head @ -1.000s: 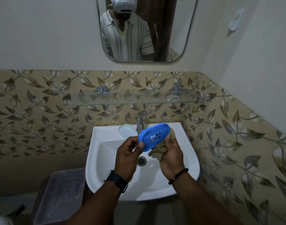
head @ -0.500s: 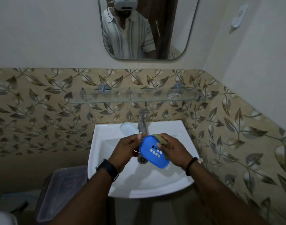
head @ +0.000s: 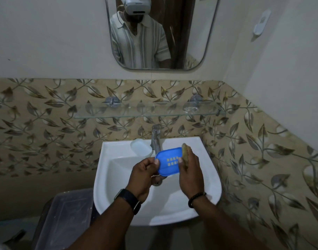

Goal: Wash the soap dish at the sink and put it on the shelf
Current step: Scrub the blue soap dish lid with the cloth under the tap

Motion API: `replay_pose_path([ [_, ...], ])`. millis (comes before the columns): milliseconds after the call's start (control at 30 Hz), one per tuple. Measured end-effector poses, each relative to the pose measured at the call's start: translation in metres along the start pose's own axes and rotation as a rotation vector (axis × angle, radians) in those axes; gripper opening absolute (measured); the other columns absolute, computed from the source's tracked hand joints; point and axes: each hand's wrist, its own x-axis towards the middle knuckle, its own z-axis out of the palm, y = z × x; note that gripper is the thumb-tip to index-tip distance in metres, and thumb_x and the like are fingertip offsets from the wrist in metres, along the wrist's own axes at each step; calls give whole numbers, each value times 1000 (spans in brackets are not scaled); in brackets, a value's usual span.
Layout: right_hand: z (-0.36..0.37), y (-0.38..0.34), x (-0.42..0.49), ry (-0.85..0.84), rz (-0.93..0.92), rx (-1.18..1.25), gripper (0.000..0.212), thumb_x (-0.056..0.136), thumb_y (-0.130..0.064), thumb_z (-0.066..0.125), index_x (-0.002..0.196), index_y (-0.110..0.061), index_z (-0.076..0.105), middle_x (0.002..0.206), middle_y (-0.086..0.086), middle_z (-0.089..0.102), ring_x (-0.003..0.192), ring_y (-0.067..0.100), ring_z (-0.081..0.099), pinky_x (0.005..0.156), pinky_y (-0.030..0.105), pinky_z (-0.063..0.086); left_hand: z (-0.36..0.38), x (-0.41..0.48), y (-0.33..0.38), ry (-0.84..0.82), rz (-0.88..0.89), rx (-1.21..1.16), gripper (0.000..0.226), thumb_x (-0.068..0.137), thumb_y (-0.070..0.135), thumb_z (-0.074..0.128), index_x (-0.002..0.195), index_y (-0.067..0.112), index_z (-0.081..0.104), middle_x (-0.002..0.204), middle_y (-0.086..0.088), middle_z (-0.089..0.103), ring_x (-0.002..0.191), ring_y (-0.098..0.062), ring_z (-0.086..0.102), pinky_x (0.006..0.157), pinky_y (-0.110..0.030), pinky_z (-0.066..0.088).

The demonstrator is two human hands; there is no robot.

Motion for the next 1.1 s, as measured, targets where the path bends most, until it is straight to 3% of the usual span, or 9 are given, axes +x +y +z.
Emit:
replay_pose_path([
  [100, 7, -1, -10, -29, -187, -135, 52, 106, -12, 42, 154, -22, 27, 164, -1, 24, 153, 13, 14, 126, 35, 15, 2, 2, 0, 21, 17, 0, 29, 98, 23, 61, 109, -3, 68, 101, -21, 76, 82, -26, 75, 78, -42, 61],
  [167, 14, -5, -16, -89, -337, -190, 50, 103, -5, 42, 151, -15, 37, 162, 5, 31, 152, 19, 20, 125, 47, 17, 3, 5, 0, 27, 22, -13, 28, 99, 22, 60, 107, -3, 69, 95, -19, 76, 80, -24, 73, 69, -35, 61],
  [333, 7, -9, -2, -106, -660, -411, 47, 96, -12, 49, 142, -15, 53, 140, 4, 58, 130, 23, 50, 112, 47, 38, 0, 8, -2, 21, 31, -39, 23, 100, 21, 57, 97, 5, 73, 86, -12, 77, 74, -19, 72, 66, -30, 60],
  [500, 1, -18, 12, 41, -343, -574, 53, 84, -8, 56, 136, -19, 57, 116, 5, 61, 100, 30, 55, 81, 40, 44, -5, 11, -4, 5, 40, -29, 26, 98, 24, 60, 105, 1, 71, 98, -18, 78, 82, -27, 75, 71, -36, 62],
  [633, 13, -28, -1, -185, -522, -314, 55, 78, -11, 46, 130, -18, 62, 114, 6, 64, 97, 30, 57, 83, 41, 48, -11, 18, 0, 43, 32, -80, 22, 100, 22, 58, 96, 6, 73, 90, -12, 77, 77, -19, 72, 71, -35, 62],
  [700, 10, -26, -5, -252, -620, -396, 55, 76, -14, 49, 129, -23, 60, 112, 2, 63, 96, 27, 55, 80, 39, 45, -17, 22, 4, 82, 25, -114, 19, 100, 21, 58, 93, 8, 72, 87, -9, 76, 76, -19, 70, 71, -35, 61],
  [767, 2, -20, 2, -205, -670, -547, 54, 74, -17, 53, 127, -27, 59, 107, -1, 59, 92, 25, 51, 75, 38, 39, -22, 25, 8, 105, 39, -149, 18, 100, 19, 59, 96, 6, 71, 87, -9, 77, 76, -18, 72, 70, -35, 62],
  [933, -11, -10, 24, -39, -411, -666, 50, 72, -13, 55, 119, -24, 65, 99, 3, 58, 85, 30, 53, 71, 41, 38, -29, 27, 13, 122, 66, -169, 21, 100, 19, 58, 106, 3, 70, 94, -11, 79, 81, -20, 76, 71, -37, 64],
  [1100, 16, -29, -5, -187, -648, -542, 53, 76, -15, 53, 128, -27, 56, 116, -4, 61, 99, 24, 55, 84, 39, 39, -20, 27, 4, 108, 27, -144, 21, 99, 21, 58, 99, 4, 71, 89, -11, 76, 78, -21, 69, 72, -37, 62],
])
